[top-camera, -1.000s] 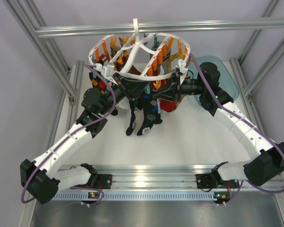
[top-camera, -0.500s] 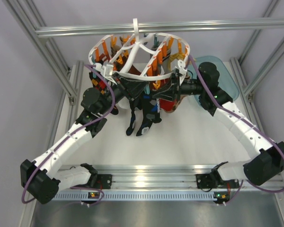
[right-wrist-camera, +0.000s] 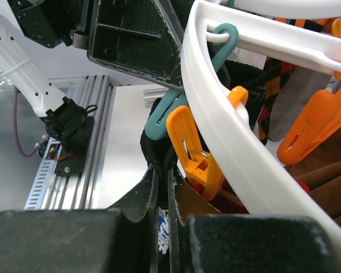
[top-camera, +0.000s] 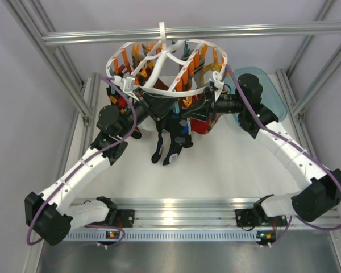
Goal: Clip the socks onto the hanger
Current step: Clamp the sock onto the hanger.
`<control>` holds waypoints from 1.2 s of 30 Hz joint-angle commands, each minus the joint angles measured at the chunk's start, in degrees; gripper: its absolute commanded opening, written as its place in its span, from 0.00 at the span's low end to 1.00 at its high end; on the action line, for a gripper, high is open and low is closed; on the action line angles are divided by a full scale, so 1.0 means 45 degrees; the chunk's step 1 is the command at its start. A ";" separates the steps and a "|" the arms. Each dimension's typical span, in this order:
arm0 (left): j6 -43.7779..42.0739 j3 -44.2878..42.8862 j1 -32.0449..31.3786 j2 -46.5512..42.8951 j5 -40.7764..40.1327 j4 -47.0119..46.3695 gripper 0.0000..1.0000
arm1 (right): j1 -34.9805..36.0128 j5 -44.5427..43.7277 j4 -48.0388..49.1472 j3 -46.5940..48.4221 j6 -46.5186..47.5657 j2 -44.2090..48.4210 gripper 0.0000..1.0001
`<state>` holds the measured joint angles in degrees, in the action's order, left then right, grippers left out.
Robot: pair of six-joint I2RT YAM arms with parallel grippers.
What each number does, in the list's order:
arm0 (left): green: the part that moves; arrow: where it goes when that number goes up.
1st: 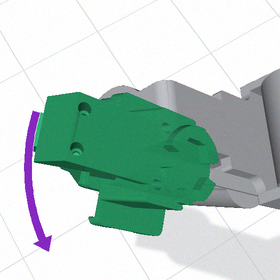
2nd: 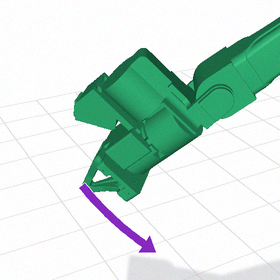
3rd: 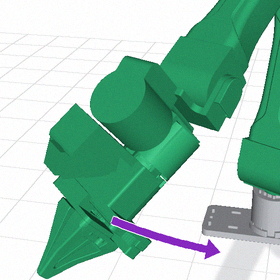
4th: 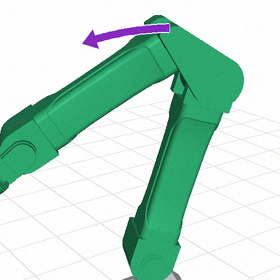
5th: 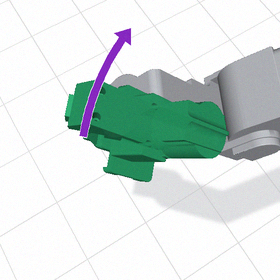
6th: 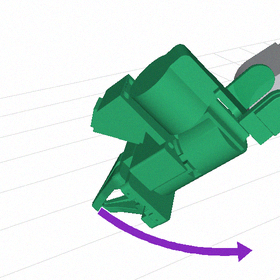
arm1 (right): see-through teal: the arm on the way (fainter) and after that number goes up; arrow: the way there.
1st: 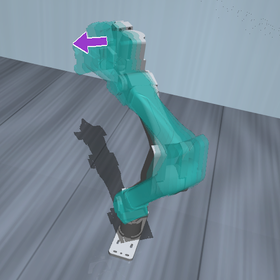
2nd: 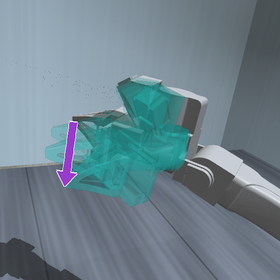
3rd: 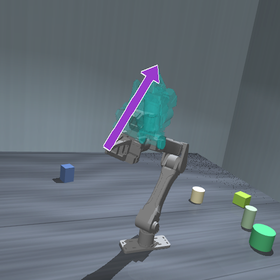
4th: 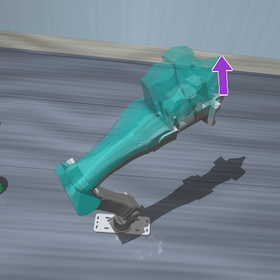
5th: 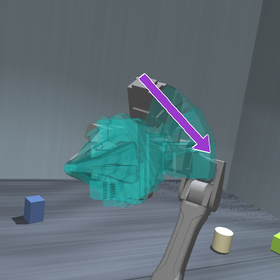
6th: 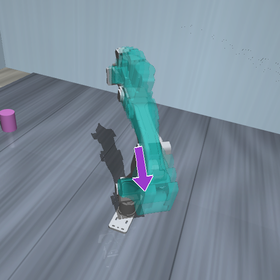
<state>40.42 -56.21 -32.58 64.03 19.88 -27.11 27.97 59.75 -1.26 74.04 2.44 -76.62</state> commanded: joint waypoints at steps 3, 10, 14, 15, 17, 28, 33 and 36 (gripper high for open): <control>0.0158 0.0146 -0.0182 0.0009 0.1910 -0.0635 0.00 | 0.0016 -0.1206 0.0417 0.0850 -0.0386 -0.0610 0.00; -0.0370 0.0322 -0.0163 -0.0029 0.2379 -0.0908 0.00 | -0.0043 -0.1226 0.0357 0.0988 -0.0874 -0.0708 0.00; -0.0526 0.0400 -0.0163 -0.0029 0.2438 -0.0948 0.00 | -0.0121 -0.1226 0.0455 0.0988 -0.1069 -0.0708 0.00; -0.0526 0.0400 -0.0163 -0.0030 0.2399 -0.0928 0.00 | -0.0121 -0.1129 0.0455 0.0988 -0.1050 -0.0688 0.00; -0.0507 0.0362 -0.0163 -0.0029 0.2321 -0.0928 0.00 | -0.0102 -0.1012 0.0338 0.0949 -0.0720 -0.0630 0.00; 0.0196 -0.0088 -0.0124 0.0146 0.1950 -0.1103 0.00 | -0.0062 -0.0621 -0.0248 0.0343 0.0181 -0.0395 0.00; 0.0411 -0.0283 -0.0143 0.0224 0.1852 -0.1162 0.00 | -0.0062 -0.0523 -0.0287 0.0422 0.0181 -0.0552 0.00; 0.0528 -0.0439 -0.0143 0.0283 0.1755 -0.1143 0.00 | -0.0043 -0.0523 -0.0365 0.0441 0.0298 -0.0571 0.00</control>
<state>41.32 -55.46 -32.27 65.28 22.48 -29.54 28.01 60.38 -3.07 75.44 3.07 -77.54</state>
